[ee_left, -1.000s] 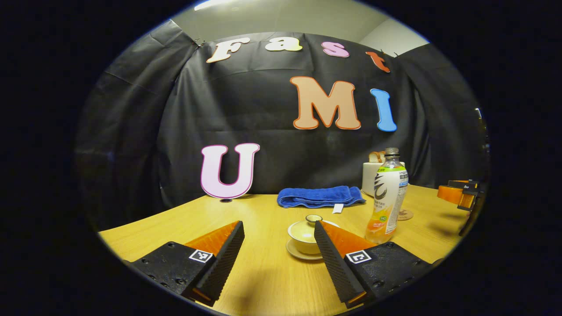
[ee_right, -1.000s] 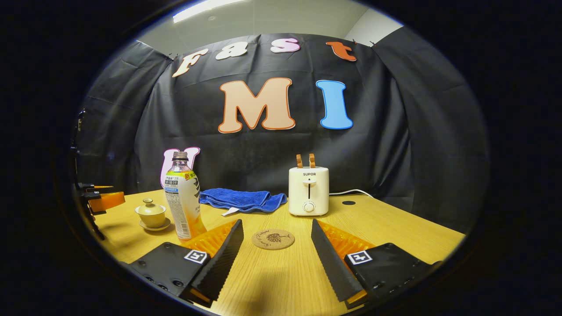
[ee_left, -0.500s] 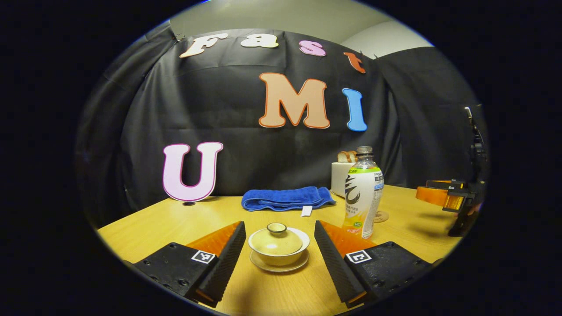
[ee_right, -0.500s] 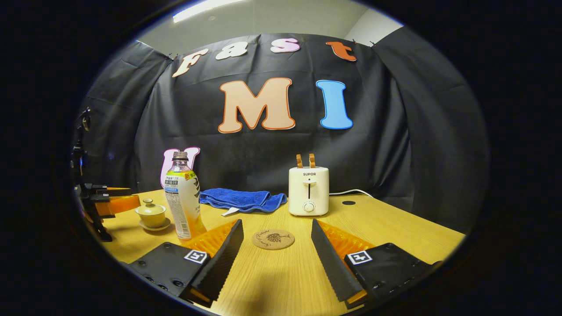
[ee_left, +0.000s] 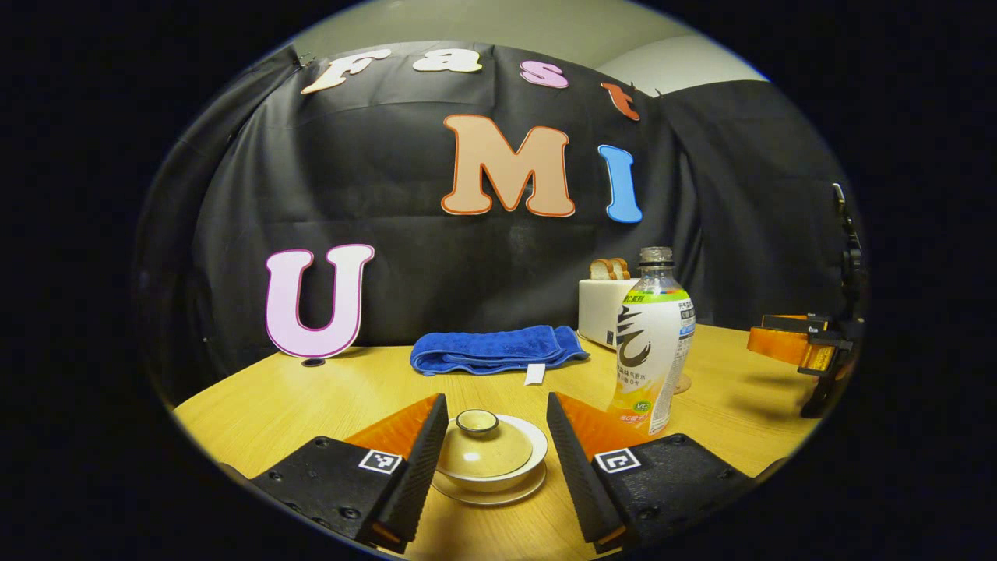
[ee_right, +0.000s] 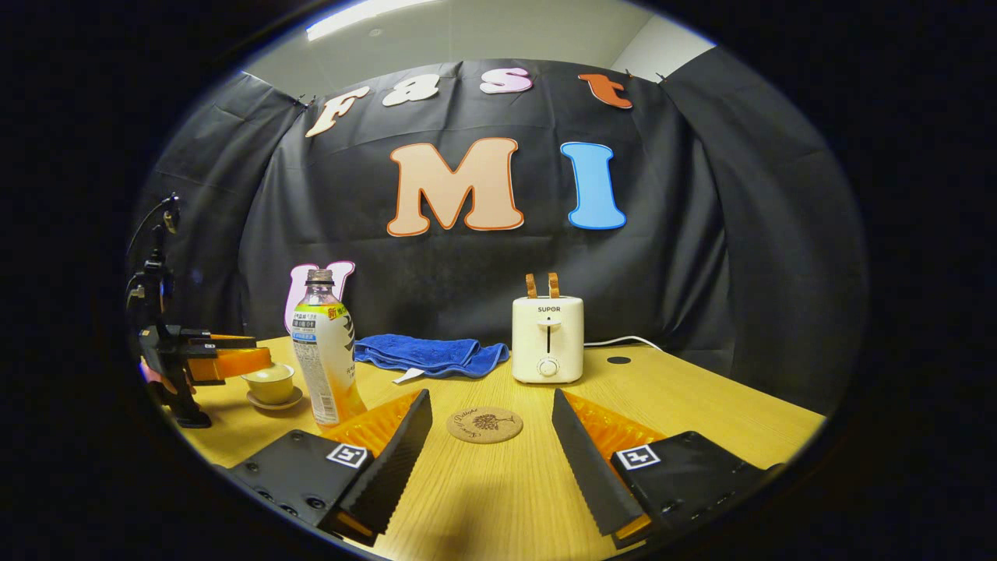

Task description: Open the teacup lid with one hand, grasp the water bottle and pour water into the teacup with the other hand; after pouring, place the water bottle on the coaster and then close the teacup lid.

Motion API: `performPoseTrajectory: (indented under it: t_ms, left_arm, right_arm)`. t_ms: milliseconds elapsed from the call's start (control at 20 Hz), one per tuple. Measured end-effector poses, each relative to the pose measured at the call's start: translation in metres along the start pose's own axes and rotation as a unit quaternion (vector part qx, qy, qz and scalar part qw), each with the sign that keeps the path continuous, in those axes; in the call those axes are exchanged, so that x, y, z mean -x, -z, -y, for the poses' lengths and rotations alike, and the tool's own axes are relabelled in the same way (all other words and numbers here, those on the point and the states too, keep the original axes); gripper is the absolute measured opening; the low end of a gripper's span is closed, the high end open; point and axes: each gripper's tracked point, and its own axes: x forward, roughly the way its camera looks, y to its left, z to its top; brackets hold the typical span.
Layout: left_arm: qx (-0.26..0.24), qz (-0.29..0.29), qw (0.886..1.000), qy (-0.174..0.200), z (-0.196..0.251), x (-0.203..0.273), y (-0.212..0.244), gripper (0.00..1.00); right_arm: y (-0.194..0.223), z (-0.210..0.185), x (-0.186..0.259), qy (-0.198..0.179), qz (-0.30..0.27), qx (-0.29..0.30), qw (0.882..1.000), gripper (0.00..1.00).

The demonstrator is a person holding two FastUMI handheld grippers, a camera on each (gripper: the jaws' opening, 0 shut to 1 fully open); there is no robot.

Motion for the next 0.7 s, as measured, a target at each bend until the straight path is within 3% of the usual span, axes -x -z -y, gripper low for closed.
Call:
performPoseTrajectory:
  t_ms: [50,200,250,300,400,450,500,550,600,700]
  left_arm:
    - [0.001,-0.006,1.000,0.001,-0.001,-0.002,0.002,0.73]
    - [-0.002,-0.012,1.000,0.000,-0.003,-0.008,0.003,0.62]
    - [-0.004,-0.016,1.000,0.002,-0.002,-0.010,0.003,0.61]
    - [-0.008,-0.020,1.000,0.005,-0.001,-0.013,0.005,0.61]
    - [-0.013,-0.027,1.000,0.007,-0.001,-0.016,0.008,0.61]
    - [-0.014,-0.032,0.999,0.007,-0.002,-0.016,0.009,0.61]
    - [-0.012,-0.034,0.999,0.005,-0.004,-0.018,0.009,0.60]
    - [-0.009,-0.037,0.999,0.007,-0.005,-0.020,0.010,0.58]
    - [-0.005,-0.040,0.999,0.007,-0.006,-0.019,0.012,0.54]
    - [-0.003,-0.044,0.999,0.005,-0.008,-0.021,0.012,0.47]
  right_arm:
    - [0.000,0.000,0.000,0.000,0.000,0.000,1.000,0.99]
    - [0.000,0.000,0.000,0.000,0.000,0.000,1.000,0.99]
    - [0.000,0.000,0.000,0.000,0.000,0.000,1.000,0.94]
    - [0.000,0.000,0.000,0.000,0.000,0.000,1.000,0.99]
    - [0.000,0.000,0.000,0.000,0.000,0.000,1.000,0.94]
    - [0.000,0.000,0.000,0.000,0.000,0.000,1.000,1.00]
    - [0.000,-0.001,0.000,0.000,0.000,0.000,1.000,1.00]
    - [0.000,-0.001,0.000,-0.001,0.000,0.000,1.000,0.94]
    - [0.001,-0.001,0.000,-0.001,0.000,0.000,1.000,0.99]
    - [0.000,-0.001,0.000,-0.001,0.000,0.000,1.000,0.99]
